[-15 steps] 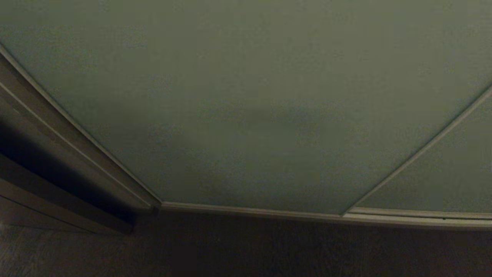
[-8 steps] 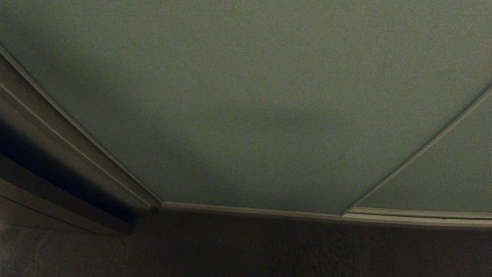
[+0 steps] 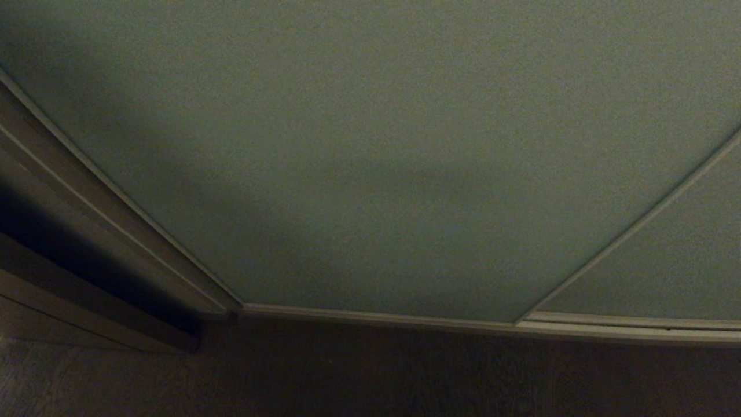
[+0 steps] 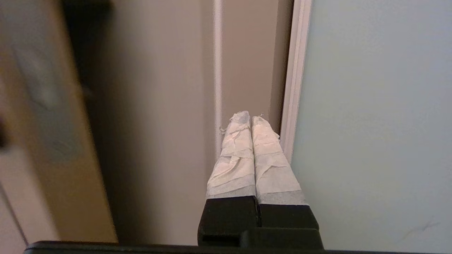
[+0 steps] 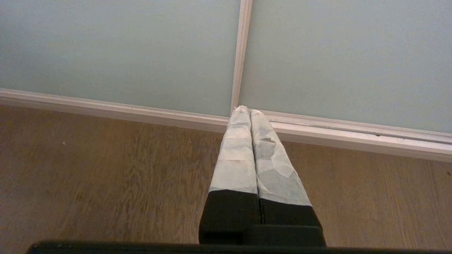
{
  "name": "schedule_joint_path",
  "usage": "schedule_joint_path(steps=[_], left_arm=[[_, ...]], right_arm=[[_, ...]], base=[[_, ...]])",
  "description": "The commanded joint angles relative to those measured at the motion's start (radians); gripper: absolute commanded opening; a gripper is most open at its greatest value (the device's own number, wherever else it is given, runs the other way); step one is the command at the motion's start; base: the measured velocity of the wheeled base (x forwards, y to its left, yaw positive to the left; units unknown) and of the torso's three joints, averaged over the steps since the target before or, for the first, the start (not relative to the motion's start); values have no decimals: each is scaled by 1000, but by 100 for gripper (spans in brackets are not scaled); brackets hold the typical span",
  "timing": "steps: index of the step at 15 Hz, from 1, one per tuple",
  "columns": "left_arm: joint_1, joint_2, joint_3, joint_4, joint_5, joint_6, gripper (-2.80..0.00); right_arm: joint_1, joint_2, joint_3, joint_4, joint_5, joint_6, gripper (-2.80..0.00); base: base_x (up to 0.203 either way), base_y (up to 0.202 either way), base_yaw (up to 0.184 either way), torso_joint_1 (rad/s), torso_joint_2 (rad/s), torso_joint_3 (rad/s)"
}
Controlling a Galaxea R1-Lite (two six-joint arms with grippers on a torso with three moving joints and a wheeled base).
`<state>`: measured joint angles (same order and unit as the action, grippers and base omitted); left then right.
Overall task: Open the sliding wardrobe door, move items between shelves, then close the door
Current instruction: Open the door
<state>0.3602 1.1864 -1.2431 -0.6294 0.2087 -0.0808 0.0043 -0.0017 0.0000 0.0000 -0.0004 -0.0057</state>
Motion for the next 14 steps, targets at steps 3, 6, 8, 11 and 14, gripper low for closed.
schedule_joint_path(steps=[3, 6, 8, 11, 14], left_arm=[[0, 46, -72, 126, -52, -35, -280], [0, 73, -103, 185, -93, -62, -280], [0, 96, -140, 212, -114, -73, -280], [0, 124, -200, 226, -123, -73, -280], [0, 138, -222, 228, -167, -74, -280]], right_arm=[[0, 0, 2, 0, 0, 0, -280], [0, 0, 2, 0, -1, 0, -280], [0, 0, 2, -1, 0, 0, -280], [0, 0, 2, 0, 0, 0, -280], [0, 0, 2, -1, 0, 0, -280]], base=[[0, 0, 0, 0, 0, 0], [0, 0, 0, 0, 0, 0], [0, 0, 0, 0, 0, 0], [0, 0, 0, 0, 0, 0], [0, 0, 0, 0, 0, 0]])
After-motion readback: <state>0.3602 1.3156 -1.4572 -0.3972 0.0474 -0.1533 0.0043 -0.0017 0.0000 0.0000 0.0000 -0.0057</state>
